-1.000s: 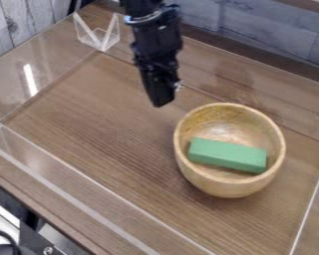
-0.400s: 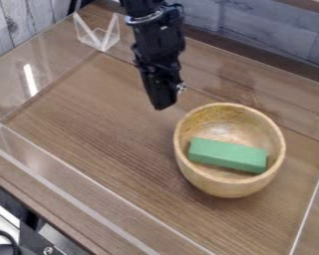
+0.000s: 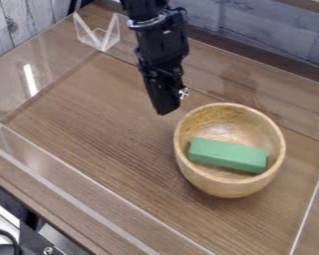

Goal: Put green object into wooden bowl

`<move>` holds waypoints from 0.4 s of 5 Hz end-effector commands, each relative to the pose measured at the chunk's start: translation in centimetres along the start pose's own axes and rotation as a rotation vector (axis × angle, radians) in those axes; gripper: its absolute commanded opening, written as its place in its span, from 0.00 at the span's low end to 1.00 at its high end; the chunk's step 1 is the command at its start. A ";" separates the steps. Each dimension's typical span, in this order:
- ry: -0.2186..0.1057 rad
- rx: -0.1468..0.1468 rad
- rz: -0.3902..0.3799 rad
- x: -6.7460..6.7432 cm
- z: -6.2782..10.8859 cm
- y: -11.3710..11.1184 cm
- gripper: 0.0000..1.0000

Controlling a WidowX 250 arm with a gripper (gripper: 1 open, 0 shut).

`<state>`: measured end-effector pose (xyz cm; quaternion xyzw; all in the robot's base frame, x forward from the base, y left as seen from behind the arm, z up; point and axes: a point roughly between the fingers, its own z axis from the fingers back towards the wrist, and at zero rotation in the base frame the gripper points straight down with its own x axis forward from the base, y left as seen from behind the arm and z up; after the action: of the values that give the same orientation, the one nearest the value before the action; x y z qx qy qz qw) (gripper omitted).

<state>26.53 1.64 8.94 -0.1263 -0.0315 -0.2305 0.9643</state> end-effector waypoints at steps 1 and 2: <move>-0.041 0.028 -0.031 1.1 0.2 -0.5 0.00; -0.035 0.041 -0.069 0.8 1.2 -0.3 1.00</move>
<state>26.45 1.01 8.68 -0.1239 -0.0303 -0.2561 0.9582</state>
